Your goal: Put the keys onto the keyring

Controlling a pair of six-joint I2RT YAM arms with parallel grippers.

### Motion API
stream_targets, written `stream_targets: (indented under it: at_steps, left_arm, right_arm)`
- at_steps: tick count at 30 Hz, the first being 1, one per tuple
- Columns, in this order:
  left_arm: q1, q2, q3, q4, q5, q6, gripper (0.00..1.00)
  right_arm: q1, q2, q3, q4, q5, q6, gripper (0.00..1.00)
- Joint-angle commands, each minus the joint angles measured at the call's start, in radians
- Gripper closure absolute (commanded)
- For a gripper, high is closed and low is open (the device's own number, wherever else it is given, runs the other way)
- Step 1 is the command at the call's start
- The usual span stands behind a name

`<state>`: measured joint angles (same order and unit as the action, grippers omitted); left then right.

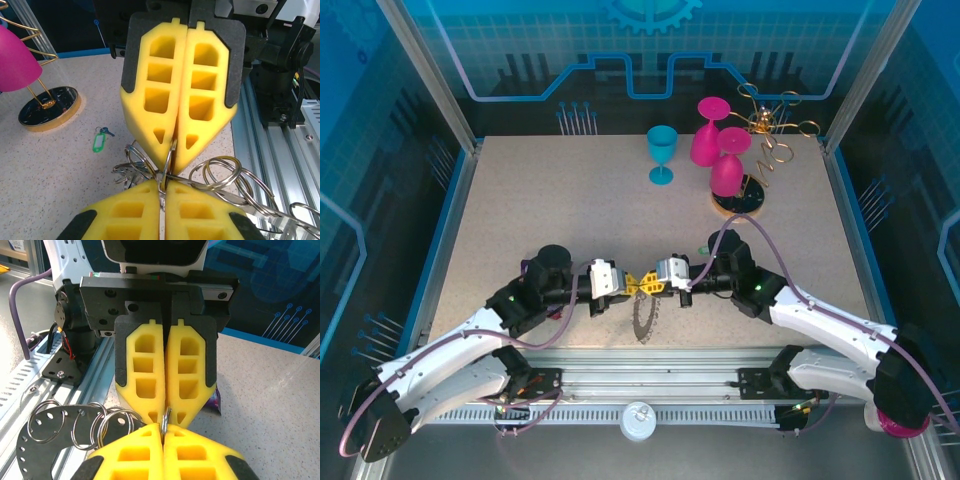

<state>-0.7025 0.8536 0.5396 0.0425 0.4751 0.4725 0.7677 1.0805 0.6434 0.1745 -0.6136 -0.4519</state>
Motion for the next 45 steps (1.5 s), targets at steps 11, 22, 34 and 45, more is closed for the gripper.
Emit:
stream_targets:
  at_steps: [11,22,34,45]
  left_arm:
    - [-0.005,-0.003,0.017,0.062,0.057,0.011,0.93]
    - [-0.004,0.002,0.016,0.066,0.062,0.009,0.88]
    - [-0.025,-0.026,0.048,-0.032,-0.122,0.187,1.00]
    - [-0.119,0.044,0.133,-0.161,-0.371,0.462,1.00]
  right_arm:
    - [0.028,0.011,0.027,-0.065,0.029,-0.032,1.00]
    - [0.030,0.015,0.027,-0.069,0.031,-0.029,1.00]
    - [0.027,-0.074,0.018,-0.199,0.257,-0.124,0.74]
    - [0.082,-0.027,0.081,-0.242,0.351,-0.203,0.76]
